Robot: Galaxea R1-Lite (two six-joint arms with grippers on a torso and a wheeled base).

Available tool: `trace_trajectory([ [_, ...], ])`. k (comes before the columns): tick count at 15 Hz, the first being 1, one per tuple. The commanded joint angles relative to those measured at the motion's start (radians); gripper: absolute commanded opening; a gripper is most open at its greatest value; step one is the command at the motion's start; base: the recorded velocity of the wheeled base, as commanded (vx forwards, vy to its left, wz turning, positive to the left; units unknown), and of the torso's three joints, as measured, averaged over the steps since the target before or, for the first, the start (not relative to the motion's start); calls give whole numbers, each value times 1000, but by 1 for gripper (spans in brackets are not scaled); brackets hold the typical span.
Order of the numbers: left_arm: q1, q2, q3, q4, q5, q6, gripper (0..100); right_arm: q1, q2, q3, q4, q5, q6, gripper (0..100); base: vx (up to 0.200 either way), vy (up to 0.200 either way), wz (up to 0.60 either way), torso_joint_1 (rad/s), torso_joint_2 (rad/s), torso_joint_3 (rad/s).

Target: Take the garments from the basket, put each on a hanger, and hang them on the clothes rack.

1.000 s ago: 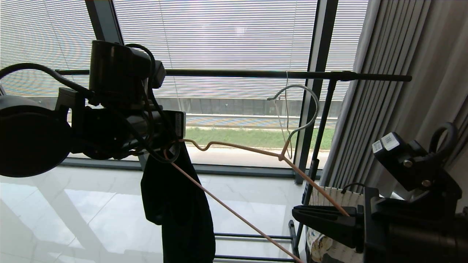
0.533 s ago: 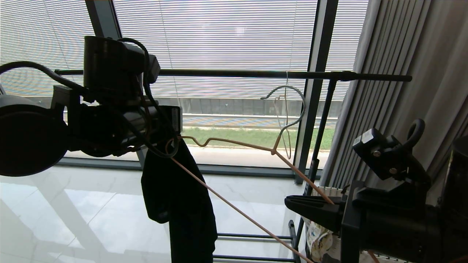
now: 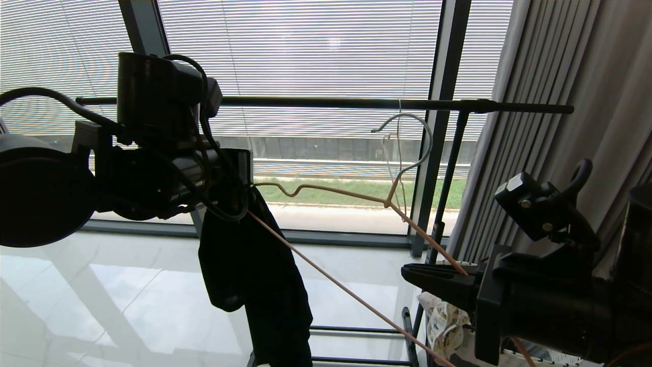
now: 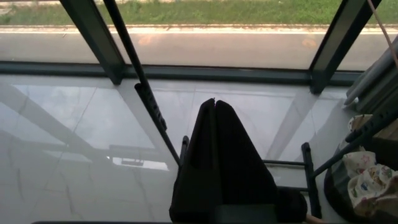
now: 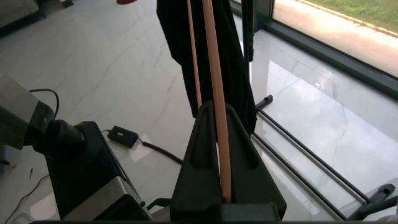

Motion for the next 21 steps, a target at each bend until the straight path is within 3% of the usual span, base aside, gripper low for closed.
trace_trajectory([
  [1, -8, -3, 2, -1, -1, 0, 0, -4, 0, -9, 0, 7, -2, 0, 0, 0, 0, 0, 0, 0],
  [10, -126, -7, 0, -1, -3, -2, 0, 2, 69, -55, 0, 10, -4, 0, 0, 0, 0, 0, 0, 0],
  [14, -215, -40, 2, -1, -6, -22, 0, -4, 152, -120, -2, 10, -2, 0, 0, 0, 0, 0, 0, 0],
  [21, -298, -41, 2, -46, -9, -23, 0, 7, 262, -226, -2, 7, -1, 0, 0, 0, 0, 0, 0, 0],
])
